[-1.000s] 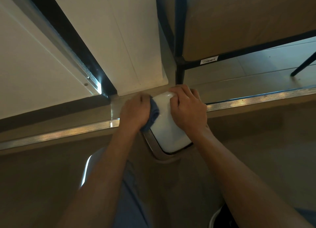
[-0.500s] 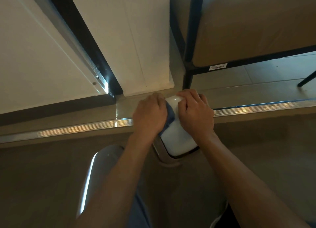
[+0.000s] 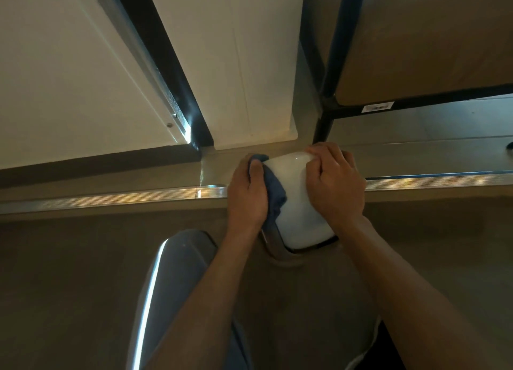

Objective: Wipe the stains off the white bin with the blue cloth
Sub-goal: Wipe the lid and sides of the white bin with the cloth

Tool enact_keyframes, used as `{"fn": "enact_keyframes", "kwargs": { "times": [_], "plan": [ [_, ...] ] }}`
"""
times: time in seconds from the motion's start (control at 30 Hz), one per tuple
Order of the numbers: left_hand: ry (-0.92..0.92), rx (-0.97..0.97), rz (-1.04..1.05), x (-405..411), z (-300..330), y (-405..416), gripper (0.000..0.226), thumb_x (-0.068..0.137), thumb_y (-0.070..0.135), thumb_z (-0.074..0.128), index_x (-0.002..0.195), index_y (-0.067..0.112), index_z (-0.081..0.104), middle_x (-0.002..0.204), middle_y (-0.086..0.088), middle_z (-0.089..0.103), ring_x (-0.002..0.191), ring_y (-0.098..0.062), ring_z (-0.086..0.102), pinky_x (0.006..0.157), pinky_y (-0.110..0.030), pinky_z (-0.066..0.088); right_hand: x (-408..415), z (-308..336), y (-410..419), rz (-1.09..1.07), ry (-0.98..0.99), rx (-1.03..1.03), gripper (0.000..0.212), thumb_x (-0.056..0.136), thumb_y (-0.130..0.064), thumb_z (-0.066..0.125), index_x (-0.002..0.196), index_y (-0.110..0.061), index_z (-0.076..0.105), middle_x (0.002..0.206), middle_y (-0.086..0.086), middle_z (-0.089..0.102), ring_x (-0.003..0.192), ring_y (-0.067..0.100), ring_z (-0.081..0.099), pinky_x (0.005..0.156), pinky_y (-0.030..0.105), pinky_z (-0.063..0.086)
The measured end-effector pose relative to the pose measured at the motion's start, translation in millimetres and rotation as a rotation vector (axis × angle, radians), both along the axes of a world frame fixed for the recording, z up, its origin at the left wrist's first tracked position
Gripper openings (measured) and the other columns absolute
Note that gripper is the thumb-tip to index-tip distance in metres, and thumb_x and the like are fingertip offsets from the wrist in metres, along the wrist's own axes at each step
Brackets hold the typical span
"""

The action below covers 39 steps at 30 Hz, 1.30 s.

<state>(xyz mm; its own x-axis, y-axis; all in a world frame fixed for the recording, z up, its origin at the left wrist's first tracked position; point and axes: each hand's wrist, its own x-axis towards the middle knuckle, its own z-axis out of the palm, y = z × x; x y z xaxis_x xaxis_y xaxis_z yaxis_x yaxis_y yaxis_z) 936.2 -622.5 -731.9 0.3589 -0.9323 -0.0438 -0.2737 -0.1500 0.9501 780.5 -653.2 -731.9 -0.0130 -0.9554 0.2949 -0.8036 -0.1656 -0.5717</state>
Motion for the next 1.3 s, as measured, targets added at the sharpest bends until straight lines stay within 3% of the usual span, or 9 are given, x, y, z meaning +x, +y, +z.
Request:
{"fn": "enact_keyframes", "kwargs": {
  "times": [0.23, 0.37, 0.5, 0.6, 0.7, 0.83, 1.0, 1.17, 1.3],
  "plan": [
    [-0.053, -0.031, 0.055, -45.0, -29.0, 92.4, 0.060, 0.104, 0.056, 0.024, 0.158, 0.041, 0.004, 0.167, 0.021, 0.006, 0.150, 0.009, 0.010, 0.115, -0.004, 0.011, 0.1, -2.1, -1.2, 0.000, 0.024, -0.013, 0.032, 0.100, -0.030, 0.036, 0.120, -0.024, 0.061, 0.127, -0.006, 0.060, 0.114, 0.022, 0.056, 0.069, 0.030, 0.046],
    [-0.009, -0.051, 0.105, -26.2, -22.1, 52.2, 0.053, 0.107, 0.045, 0.028, 0.158, 0.029, 0.028, 0.162, 0.011, 0.030, 0.146, 0.003, 0.029, 0.116, -0.013, 0.025, -0.3, -0.5, -1.0, -0.002, 0.010, 0.000, 0.031, 0.100, -0.030, 0.037, 0.120, -0.025, 0.061, 0.127, -0.007, 0.060, 0.114, 0.023, 0.055, 0.072, 0.036, 0.052],
    [0.015, 0.048, 0.048, -3.3, 5.2, -7.9, 0.034, 0.110, 0.029, 0.033, 0.119, 0.020, 0.065, 0.103, 0.008, 0.065, 0.094, 0.002, 0.059, 0.090, -0.028, 0.045, -0.2, -0.2, -0.6, -0.011, 0.008, 0.009, 0.030, 0.099, -0.030, 0.037, 0.119, -0.025, 0.060, 0.125, -0.007, 0.059, 0.114, 0.022, 0.054, 0.072, 0.033, 0.047],
    [-0.013, 0.012, 0.087, -8.9, 1.7, -1.2, 0.038, 0.110, 0.033, 0.030, 0.126, 0.022, 0.062, 0.114, 0.006, 0.066, 0.107, -0.004, 0.060, 0.101, -0.034, 0.046, 1.1, 0.0, -1.1, -0.024, 0.004, 0.006, 0.030, 0.099, -0.029, 0.038, 0.118, -0.025, 0.061, 0.124, -0.008, 0.059, 0.112, 0.021, 0.054, 0.071, 0.031, 0.043],
    [-0.020, -0.024, 0.105, -30.6, -18.3, 48.8, 0.053, 0.108, 0.047, 0.026, 0.158, 0.029, 0.028, 0.162, 0.005, 0.034, 0.147, -0.008, 0.032, 0.121, -0.032, 0.029, 0.8, 0.0, -0.8, -0.016, 0.002, -0.005, 0.031, 0.099, -0.029, 0.037, 0.118, -0.024, 0.062, 0.125, -0.008, 0.059, 0.112, 0.022, 0.055, 0.070, 0.032, 0.046],
    [-0.138, 0.029, 0.055, -57.8, -31.3, 104.5, 0.062, 0.102, 0.060, 0.023, 0.154, 0.050, -0.010, 0.169, 0.018, -0.001, 0.153, 0.004, 0.005, 0.120, -0.017, 0.015, 1.0, -0.2, -0.2, -0.011, 0.010, -0.007, 0.032, 0.100, -0.029, 0.038, 0.120, -0.024, 0.062, 0.126, -0.007, 0.060, 0.112, 0.023, 0.055, 0.070, 0.035, 0.052],
    [-0.189, -0.038, 0.073, -23.9, -15.1, 44.1, 0.051, 0.108, 0.043, 0.029, 0.158, 0.029, 0.027, 0.163, 0.003, 0.030, 0.147, -0.006, 0.028, 0.115, -0.013, 0.023, -0.1, 0.7, -0.6, -0.002, 0.010, 0.010, 0.033, 0.099, -0.029, 0.038, 0.121, -0.024, 0.062, 0.127, -0.006, 0.060, 0.116, 0.023, 0.054, 0.071, 0.034, 0.050],
    [-0.197, 0.161, 0.020, -2.1, 13.2, -24.4, 0.029, 0.107, 0.031, 0.037, 0.111, 0.021, 0.064, 0.105, 0.001, 0.063, 0.107, -0.022, 0.061, 0.081, -0.029, 0.040, 1.4, 0.3, 0.1, -0.021, -0.002, 0.020, 0.030, 0.100, -0.030, 0.039, 0.120, -0.024, 0.060, 0.126, -0.005, 0.058, 0.115, 0.023, 0.054, 0.073, 0.036, 0.051],
    [-0.209, -0.044, 0.077, -27.8, -9.8, 41.2, 0.046, 0.110, 0.041, 0.030, 0.154, 0.030, 0.035, 0.158, 0.004, 0.039, 0.144, -0.009, 0.036, 0.115, -0.025, 0.032, 2.0, -0.4, 0.3, -0.016, -0.009, 0.008, 0.031, 0.099, -0.031, 0.037, 0.119, -0.024, 0.060, 0.126, -0.006, 0.058, 0.114, 0.021, 0.054, 0.071, 0.033, 0.048]
  ]
}}
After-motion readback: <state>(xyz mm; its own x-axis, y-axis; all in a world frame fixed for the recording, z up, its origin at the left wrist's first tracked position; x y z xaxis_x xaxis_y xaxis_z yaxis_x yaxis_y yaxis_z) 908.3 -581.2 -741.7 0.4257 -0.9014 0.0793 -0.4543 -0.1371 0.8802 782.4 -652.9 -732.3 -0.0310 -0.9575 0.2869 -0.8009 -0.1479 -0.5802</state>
